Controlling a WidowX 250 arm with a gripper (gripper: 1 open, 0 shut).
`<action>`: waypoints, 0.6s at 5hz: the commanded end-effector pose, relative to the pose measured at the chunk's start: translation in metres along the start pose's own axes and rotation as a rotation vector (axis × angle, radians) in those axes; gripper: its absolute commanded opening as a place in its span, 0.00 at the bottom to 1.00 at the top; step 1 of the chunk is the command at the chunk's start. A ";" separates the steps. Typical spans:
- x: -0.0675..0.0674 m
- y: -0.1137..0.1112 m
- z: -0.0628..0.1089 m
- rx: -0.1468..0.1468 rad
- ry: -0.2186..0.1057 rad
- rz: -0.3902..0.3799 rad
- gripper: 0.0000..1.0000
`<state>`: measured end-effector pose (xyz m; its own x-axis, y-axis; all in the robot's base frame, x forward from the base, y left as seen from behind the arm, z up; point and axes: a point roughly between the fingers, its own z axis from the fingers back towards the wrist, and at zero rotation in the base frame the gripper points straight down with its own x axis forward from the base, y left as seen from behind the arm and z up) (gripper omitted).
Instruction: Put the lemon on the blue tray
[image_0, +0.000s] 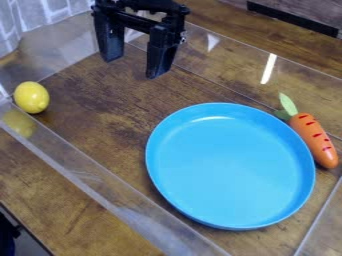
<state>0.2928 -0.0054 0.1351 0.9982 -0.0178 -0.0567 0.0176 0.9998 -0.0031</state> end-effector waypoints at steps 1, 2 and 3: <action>0.004 0.008 -0.002 0.004 0.016 -0.066 1.00; 0.005 0.023 -0.006 0.008 0.032 -0.154 1.00; 0.003 0.020 -0.009 0.012 0.040 -0.188 1.00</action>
<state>0.2918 0.0163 0.1151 0.9716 -0.1939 -0.1357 0.1933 0.9810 -0.0182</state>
